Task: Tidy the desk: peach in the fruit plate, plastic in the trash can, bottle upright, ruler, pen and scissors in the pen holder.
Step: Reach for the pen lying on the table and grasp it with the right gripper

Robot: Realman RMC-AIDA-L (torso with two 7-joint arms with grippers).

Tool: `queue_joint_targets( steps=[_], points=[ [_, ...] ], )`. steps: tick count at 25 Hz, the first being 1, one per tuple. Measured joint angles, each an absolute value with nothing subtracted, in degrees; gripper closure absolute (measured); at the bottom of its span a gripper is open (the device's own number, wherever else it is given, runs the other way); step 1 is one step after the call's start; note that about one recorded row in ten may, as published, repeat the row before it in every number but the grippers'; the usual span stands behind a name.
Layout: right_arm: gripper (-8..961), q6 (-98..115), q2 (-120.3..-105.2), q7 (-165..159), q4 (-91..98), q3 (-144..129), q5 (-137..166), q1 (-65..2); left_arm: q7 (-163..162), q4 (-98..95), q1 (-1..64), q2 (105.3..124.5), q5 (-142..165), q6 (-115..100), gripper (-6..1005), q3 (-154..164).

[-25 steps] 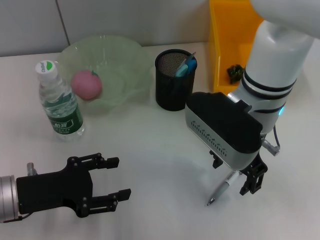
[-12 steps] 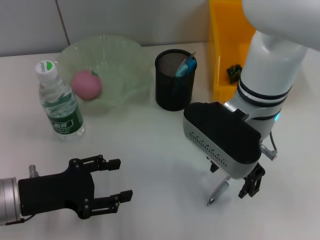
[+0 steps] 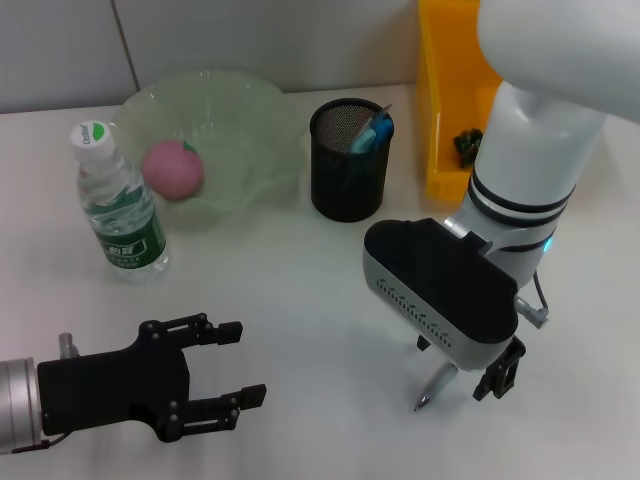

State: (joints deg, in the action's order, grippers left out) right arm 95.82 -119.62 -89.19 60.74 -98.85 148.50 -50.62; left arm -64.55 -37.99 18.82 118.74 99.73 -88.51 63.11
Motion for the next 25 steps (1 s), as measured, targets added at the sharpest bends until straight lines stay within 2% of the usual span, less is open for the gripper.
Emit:
queue_joint_targets(
  steps=[9, 19, 25],
  points=[
    [172, 95.7, -119.62, -89.2, 60.7, -99.6, 148.3, -50.5, -64.6, -38.0, 18.9, 118.74, 99.8, -88.5, 246, 62.8],
    [483, 94.4, -119.62, -89.7, 60.4, -101.3, 148.5, -50.3, -64.6, -38.0, 19.0, 118.74, 99.1, -88.5, 246, 62.8],
    [486, 93.6, -119.62, -89.7, 60.3, -101.9, 148.6, -50.1, -64.6, -38.0, 18.9, 118.74, 99.0, -88.5, 246, 62.7]
  ],
)
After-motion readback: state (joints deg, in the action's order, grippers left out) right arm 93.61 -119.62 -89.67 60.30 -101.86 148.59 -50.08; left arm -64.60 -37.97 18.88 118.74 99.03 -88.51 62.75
